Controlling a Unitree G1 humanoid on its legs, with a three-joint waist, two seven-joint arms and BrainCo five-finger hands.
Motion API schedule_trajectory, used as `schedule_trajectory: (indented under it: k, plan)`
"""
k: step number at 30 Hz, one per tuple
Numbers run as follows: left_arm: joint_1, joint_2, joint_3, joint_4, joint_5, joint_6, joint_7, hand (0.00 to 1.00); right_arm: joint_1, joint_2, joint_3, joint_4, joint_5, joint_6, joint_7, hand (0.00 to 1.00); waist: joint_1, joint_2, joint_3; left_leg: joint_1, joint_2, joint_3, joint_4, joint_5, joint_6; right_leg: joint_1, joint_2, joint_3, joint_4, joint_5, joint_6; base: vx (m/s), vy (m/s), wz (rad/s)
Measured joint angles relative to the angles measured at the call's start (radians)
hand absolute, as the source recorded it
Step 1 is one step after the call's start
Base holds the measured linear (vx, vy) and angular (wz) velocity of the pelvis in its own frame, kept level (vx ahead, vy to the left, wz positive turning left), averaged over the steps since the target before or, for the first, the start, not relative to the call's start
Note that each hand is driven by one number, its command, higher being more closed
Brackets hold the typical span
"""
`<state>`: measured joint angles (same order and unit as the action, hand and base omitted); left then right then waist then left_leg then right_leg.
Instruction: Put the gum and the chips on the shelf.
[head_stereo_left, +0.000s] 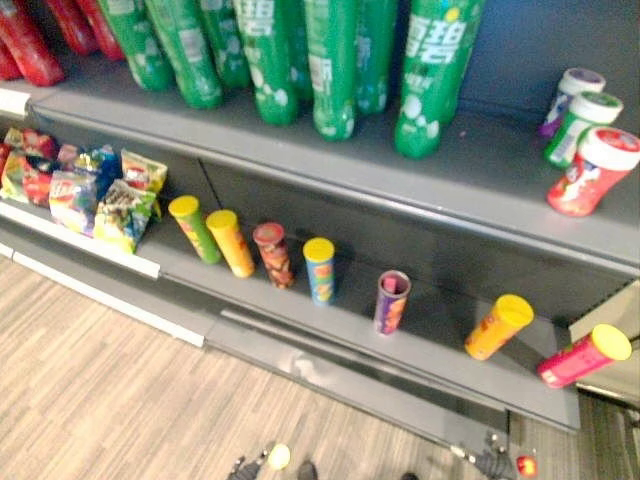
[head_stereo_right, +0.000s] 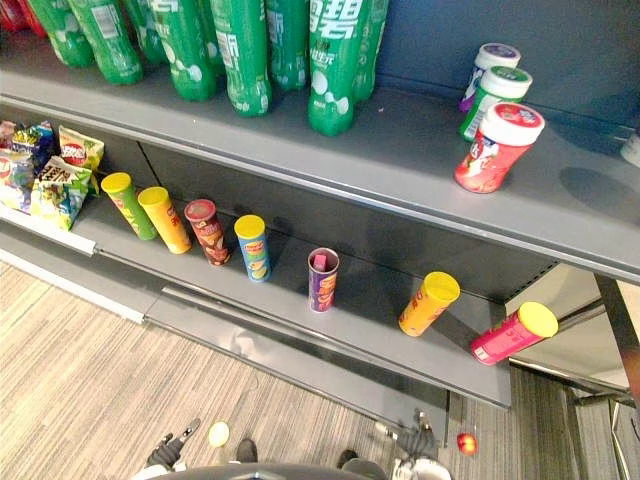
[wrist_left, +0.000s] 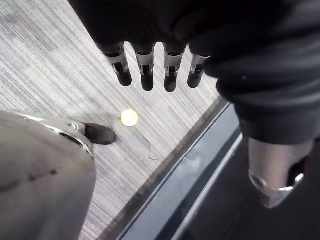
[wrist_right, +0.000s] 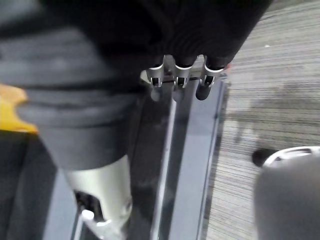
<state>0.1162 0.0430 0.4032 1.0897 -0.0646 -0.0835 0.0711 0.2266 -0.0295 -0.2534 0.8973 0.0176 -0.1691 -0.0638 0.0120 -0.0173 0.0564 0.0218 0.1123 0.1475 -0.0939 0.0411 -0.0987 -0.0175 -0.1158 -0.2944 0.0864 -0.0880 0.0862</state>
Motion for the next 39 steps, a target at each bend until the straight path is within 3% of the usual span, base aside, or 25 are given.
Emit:
schedule_trajectory:
  k: [7,16,39]
  plan:
    - [0.016,-0.001,0.036,0.045,0.000,0.000,-0.001,0.00,-0.008,-0.003,-0.142,0.222,0.102,0.038,0.012,0.00,-0.012,0.004,-0.028,0.020,-0.004,0.008,-0.001,-0.009,0.001,0.025,0.000,0.007,-0.021,0.006,0.003,0.04,0.011,-0.03]
    - [0.028,0.000,0.023,0.065,0.000,0.000,0.003,0.00,-0.031,-0.001,-0.228,0.290,0.058,0.096,-0.007,0.00,-0.014,0.014,-0.030,0.061,-0.004,0.024,-0.007,-0.022,0.000,0.076,0.008,0.018,-0.064,0.020,0.009,0.01,0.007,-0.05]
    - [0.029,0.042,-0.124,0.097,0.001,0.000,0.001,0.00,-0.066,-0.006,-0.236,0.321,0.059,0.105,-0.021,0.00,-0.036,0.018,-0.026,0.069,-0.017,0.004,-0.007,-0.027,0.002,0.111,0.005,-0.006,-0.094,0.025,0.012,0.02,0.004,0.03]
